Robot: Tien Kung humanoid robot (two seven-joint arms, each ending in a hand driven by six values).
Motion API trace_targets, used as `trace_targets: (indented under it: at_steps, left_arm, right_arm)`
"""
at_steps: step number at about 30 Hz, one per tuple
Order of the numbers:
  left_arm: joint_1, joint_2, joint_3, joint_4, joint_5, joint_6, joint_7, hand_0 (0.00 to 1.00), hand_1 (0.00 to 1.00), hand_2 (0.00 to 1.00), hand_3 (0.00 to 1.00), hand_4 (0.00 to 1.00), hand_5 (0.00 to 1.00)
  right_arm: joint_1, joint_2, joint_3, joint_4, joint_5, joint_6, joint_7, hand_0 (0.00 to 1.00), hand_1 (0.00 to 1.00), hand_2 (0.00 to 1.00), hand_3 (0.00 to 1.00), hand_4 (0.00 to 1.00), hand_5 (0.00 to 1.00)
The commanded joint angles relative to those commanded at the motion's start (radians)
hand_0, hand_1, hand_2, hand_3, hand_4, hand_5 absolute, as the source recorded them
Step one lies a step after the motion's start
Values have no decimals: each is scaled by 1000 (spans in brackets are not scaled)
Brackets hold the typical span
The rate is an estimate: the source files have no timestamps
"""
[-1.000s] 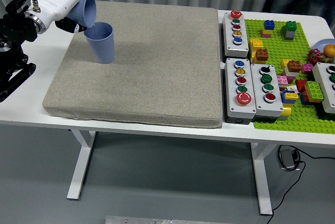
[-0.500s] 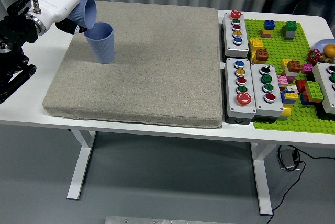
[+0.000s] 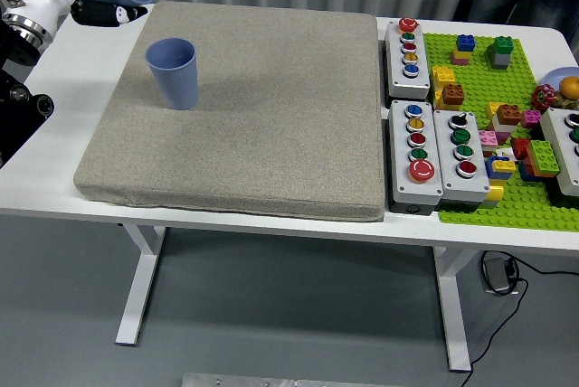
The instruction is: Pick cup pour cup place
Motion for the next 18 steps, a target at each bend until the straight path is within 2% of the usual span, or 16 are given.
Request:
trace_targets:
  at_steps: [5, 7, 9, 11, 13, 15, 18]
  left_arm:
    - [46, -16, -74, -58, -203, 5, -24, 459, 516, 584, 613, 775, 250]
    - [81, -36, -113, -88, -254, 18, -17, 459, 516, 584, 613, 775, 250]
    - [97, -43, -129, -98, -267, 22, -15, 459, 516, 584, 613, 775, 250]
    - [147, -78, -178, -129, -274, 39, -9, 460, 514, 583, 614, 777, 255]
    - [162, -86, -192, -137, -271, 44, -7, 460, 514, 583, 614, 777, 255]
    - [214, -117, -223, -168, -261, 85, -18, 460, 514, 583, 614, 777, 255]
    - [269, -138, -236, -187, -252, 133, -42, 458, 507, 581, 615, 778, 259]
  right_arm:
    - [-1, 1, 0, 0, -1, 1, 0, 687, 639, 582, 583, 2, 167]
    - [-3, 1, -2, 0, 2, 0, 0, 687, 639, 582, 583, 2, 167]
    - [-4, 2, -3, 0, 2, 0, 0, 687, 639, 582, 583, 2, 167]
    - [-7, 3, -1, 0, 0, 0, 1, 686, 639, 582, 582, 2, 166]
    - [-8, 4, -1, 0, 0, 0, 1, 686, 639, 582, 582, 2, 166]
    - [-11, 5, -4, 0, 4, -1, 1, 686, 639, 582, 582, 2, 166]
    - [-13, 6, -4, 0, 4, -2, 1, 686, 639, 582, 582, 2, 167]
